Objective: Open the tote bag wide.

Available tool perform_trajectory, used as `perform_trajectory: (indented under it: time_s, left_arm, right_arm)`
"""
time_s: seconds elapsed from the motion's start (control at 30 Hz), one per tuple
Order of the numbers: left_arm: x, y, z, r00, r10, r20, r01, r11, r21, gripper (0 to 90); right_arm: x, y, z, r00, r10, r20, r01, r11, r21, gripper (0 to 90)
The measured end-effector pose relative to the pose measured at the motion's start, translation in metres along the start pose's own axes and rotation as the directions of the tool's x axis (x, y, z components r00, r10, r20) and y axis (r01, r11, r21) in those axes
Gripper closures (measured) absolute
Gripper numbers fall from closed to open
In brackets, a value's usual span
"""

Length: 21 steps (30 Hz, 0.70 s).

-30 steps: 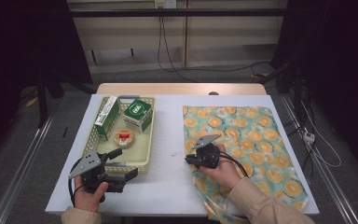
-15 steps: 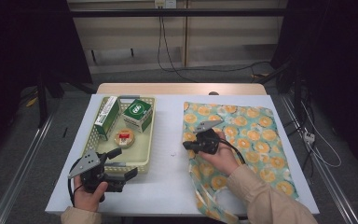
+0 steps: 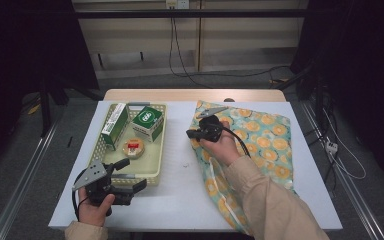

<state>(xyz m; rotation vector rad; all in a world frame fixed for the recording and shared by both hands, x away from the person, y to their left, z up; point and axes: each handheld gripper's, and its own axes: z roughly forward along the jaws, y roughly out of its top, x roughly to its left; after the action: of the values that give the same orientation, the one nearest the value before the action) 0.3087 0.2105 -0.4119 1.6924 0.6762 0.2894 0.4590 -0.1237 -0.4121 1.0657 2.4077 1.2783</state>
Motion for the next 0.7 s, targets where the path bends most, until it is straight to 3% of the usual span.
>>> perform_trajectory:
  time_s: [0.2,0.3,0.37,0.4,0.43,0.47,0.7]
  left_arm:
    - [0.001,-0.001,0.001,1.0,-0.004,-0.001,0.004,1.0,0.006,4.3]
    - [0.001,-0.001,0.0,1.0,-0.001,0.0,0.001,1.0,0.004,4.3]
    - [0.001,-0.001,0.0,1.0,-0.004,-0.001,0.004,1.0,-0.002,4.3]
    - [0.001,-0.001,0.0,1.0,-0.005,-0.002,0.005,1.0,-0.002,4.3]
    - [0.001,-0.001,0.0,1.0,-0.006,-0.002,0.006,1.0,-0.002,4.3]
    - [0.001,-0.001,0.0,1.0,-0.003,-0.002,0.003,1.0,0.0,4.3]
    - [0.0,0.0,0.002,1.0,0.001,0.001,-0.001,1.0,0.006,4.4]
  right_arm:
    - [-0.01,0.016,0.014,0.9977,0.016,0.065,-0.014,0.9992,-0.038,90.0]
    - [-0.014,0.019,0.018,0.998,0.047,0.042,-0.045,0.9975,-0.055,90.0]
    - [-0.015,0.016,0.02,0.9989,0.025,0.041,-0.024,0.999,-0.037,89.5]
    - [-0.016,0.014,0.02,0.9988,0.041,0.027,-0.04,0.9985,-0.036,84.7]
    - [-0.017,0.013,0.02,0.9979,0.063,0.015,-0.062,0.9976,-0.031,73.4]
    - [-0.018,0.011,0.019,0.9969,0.071,0.033,-0.07,0.9971,-0.031,64.7]
    - [-0.018,-0.001,-0.009,0.9982,0.059,-0.008,-0.059,0.9982,0.004,41.0]
